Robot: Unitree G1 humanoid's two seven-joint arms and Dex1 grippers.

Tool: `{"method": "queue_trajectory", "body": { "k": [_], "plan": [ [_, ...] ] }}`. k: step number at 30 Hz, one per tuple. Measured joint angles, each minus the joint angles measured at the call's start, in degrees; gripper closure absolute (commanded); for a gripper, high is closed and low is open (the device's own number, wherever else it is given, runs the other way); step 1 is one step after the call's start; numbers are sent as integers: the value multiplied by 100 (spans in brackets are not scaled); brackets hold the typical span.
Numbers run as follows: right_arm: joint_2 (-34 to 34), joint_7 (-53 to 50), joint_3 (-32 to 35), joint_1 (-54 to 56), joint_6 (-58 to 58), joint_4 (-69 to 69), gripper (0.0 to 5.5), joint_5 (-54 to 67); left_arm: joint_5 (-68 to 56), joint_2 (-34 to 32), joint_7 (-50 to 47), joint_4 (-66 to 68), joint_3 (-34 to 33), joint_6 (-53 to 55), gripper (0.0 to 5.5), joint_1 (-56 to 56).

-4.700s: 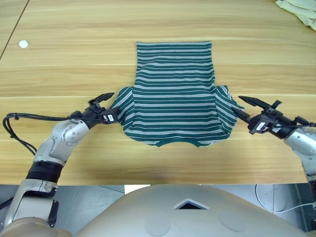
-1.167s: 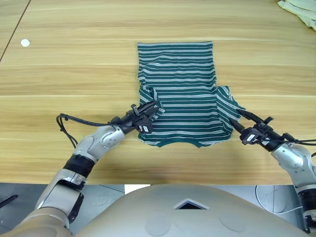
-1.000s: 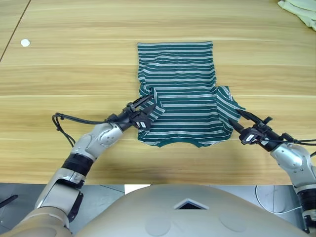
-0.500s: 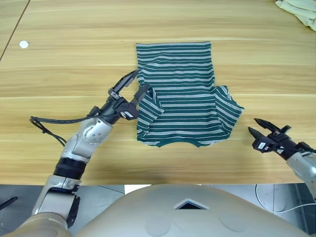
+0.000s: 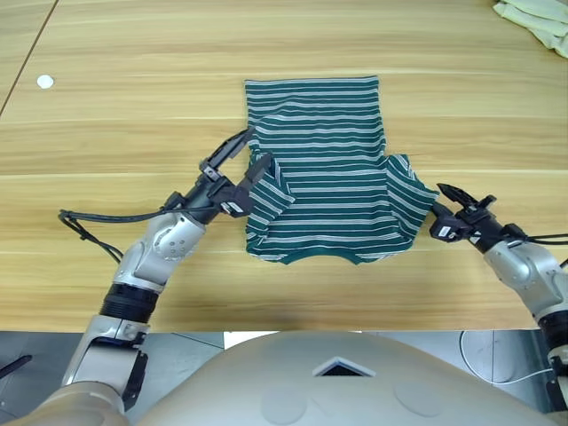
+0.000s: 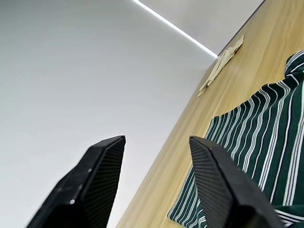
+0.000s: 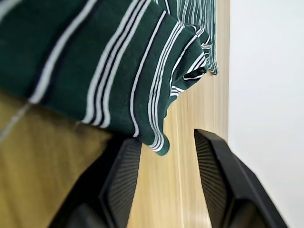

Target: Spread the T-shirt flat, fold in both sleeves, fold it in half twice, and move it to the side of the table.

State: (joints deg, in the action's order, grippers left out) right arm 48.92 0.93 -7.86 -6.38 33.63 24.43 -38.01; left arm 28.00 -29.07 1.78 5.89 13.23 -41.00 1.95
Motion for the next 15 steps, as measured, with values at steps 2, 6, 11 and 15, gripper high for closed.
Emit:
{"method": "queue_trajectory", "body": {
  "k": [2,6,11,15],
  "plan": [
    [2,-93,-75,51,-1,69,386,0,6,28,0,6,31,-4,296,-2],
    [42,-158,-176,95,33,147,444,13,104,42,12,5,100,-7,296,-51],
    [114,-238,-198,149,89,183,512,85,107,49,14,3,119,-9,296,-108],
    [147,-340,-199,212,139,255,549,116,107,93,17,1,162,-10,296,-201]
  ]
}}
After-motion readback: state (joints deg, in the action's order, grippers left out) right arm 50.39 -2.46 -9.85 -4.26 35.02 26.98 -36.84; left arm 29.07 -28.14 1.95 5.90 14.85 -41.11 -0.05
